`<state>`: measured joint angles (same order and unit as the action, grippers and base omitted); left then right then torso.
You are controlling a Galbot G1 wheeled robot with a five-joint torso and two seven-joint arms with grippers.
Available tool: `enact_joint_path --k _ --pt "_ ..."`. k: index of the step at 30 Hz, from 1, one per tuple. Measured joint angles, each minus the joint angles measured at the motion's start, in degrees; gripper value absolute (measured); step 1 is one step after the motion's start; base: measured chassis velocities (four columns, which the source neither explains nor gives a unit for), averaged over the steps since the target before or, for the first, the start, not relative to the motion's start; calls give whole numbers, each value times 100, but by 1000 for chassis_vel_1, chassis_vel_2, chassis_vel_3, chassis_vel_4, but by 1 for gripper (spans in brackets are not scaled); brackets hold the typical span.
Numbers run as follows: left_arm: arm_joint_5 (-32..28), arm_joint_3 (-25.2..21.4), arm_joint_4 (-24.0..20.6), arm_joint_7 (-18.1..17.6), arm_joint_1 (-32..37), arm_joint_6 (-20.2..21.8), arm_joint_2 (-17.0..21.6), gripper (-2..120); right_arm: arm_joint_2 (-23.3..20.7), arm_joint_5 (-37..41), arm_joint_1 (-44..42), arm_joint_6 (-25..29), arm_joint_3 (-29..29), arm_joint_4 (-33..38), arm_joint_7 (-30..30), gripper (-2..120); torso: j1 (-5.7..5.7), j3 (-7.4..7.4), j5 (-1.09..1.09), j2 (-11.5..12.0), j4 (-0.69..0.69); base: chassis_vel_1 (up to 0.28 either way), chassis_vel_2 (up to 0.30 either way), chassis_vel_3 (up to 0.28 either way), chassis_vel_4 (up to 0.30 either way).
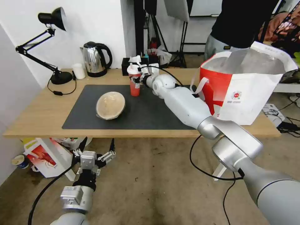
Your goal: Pick up the trash from the table and place it into the takeout bag.
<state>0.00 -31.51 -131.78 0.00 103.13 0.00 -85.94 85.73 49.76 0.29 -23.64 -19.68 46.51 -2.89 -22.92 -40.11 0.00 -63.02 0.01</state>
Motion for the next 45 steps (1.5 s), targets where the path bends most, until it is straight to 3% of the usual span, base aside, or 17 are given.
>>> enact_joint_path --k 7,23,27,36,45 --pt "0 0 0 0 0 0 0 100 -353 360 -10 -105 -47 450 180 13 0 0 0 0 -2 0 0 0 0" --pt "0 0 0 0 0 0 0 100 -1159 946 140 -264 -106 1484 544 12 0 0 1 0 -1 0 0 0 0" --pt "0 0 0 0 0 0 0 100 -1799 1336 328 -412 -71 2528 792 12 0 1 0 0 -1 0 0 0 0" --pt "0 0 0 0 0 0 0 100 -2741 1833 273 -477 174 4218 1104 12 0 1 0 -1 0 0 0 0 0" --pt "0 0 0 0 0 0 0 100 -3535 2260 288 -485 445 4996 1274 12 0 1 -1 -1 0 0 0 0 0"
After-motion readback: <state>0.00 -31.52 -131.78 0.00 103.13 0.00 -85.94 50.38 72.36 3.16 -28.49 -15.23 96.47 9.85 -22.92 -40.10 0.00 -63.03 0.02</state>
